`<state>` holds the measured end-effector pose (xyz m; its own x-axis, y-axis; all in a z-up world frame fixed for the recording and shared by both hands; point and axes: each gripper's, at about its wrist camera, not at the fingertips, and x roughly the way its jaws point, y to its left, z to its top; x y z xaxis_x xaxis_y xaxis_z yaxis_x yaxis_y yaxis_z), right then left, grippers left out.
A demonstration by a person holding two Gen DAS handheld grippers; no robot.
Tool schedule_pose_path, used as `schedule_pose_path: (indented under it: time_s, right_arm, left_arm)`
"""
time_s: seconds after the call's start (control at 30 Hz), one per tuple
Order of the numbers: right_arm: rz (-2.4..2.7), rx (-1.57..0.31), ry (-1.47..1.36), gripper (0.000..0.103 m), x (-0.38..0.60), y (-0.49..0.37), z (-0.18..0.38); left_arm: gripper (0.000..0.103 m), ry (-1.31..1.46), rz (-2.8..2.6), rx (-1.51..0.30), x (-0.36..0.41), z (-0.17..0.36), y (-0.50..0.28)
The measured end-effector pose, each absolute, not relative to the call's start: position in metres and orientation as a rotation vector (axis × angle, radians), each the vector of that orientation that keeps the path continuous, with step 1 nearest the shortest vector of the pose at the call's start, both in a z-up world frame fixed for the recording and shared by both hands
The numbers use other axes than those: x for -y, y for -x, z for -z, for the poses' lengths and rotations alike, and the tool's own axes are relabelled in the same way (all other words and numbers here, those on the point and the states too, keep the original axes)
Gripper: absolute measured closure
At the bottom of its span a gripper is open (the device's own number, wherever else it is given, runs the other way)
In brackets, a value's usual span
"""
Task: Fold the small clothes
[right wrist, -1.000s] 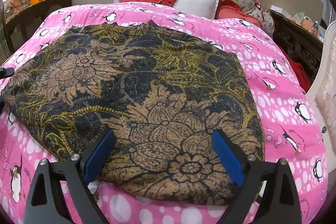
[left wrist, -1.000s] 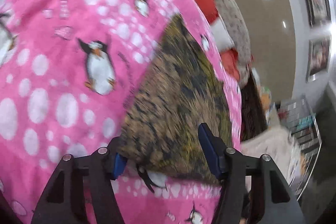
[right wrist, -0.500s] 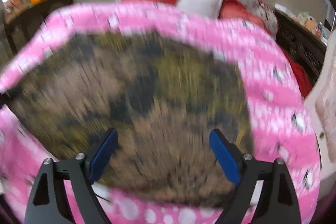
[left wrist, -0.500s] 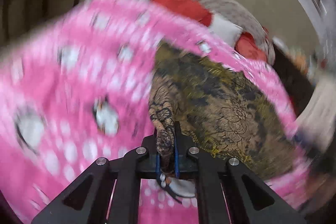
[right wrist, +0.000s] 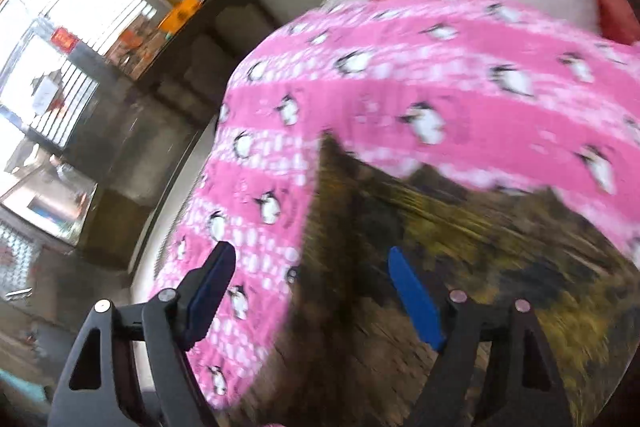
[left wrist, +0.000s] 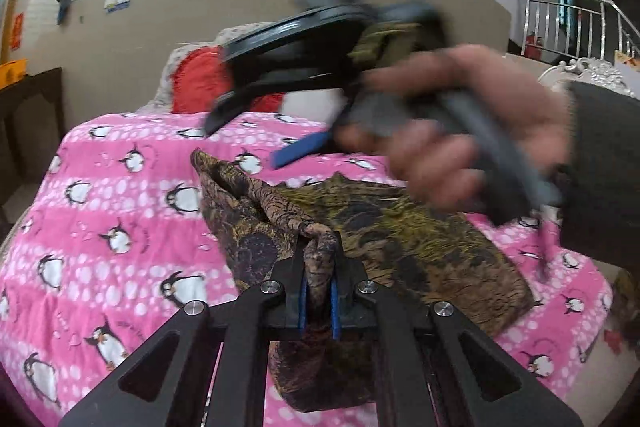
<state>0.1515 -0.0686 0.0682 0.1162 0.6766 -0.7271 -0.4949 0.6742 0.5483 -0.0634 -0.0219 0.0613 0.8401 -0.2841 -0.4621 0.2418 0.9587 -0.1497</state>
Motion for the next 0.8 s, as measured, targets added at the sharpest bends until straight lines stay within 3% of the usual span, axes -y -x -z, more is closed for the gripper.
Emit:
schedule_pose_path:
  time_s: [0.13,0.23,0.33,0.37,0.4,0.8]
  right_arm:
    - [-0.793,-1.225,-0.047,0.021,0.031,-0.172,-0.049]
    - [-0.759,-1.258,0.018,0.037,0.014,-0.185,-0.037]
    - [-0.715,-1.265,0.083,0.068,0.005,-0.196,-0.032]
    - [-0.706,-1.270,0.102,0.082,0.003,-0.198,-0.029]
    - [-0.698,-1.265,0.113,0.089,0.004,-0.199,-0.028]
    - [-0.661,-1.225,0.065,0.094,0.129,-0.191,-0.060]
  left_arm:
    - [0.103,0.102,0.310,-0.512,0.022,-0.064,0.065]
    - [0.103,0.112,0.328,-0.520,0.023,-0.064,0.065]
    - [0.103,0.108,0.347,-0.525,0.027,-0.064,0.065]
    - [0.103,0.110,0.352,-0.526,0.028,-0.063,0.066]
    - [0.103,0.114,0.367,-0.528,0.029,-0.064,0.067]
    - [0.103,0.085,0.568,-0.554,0.104,-0.074,0.073]
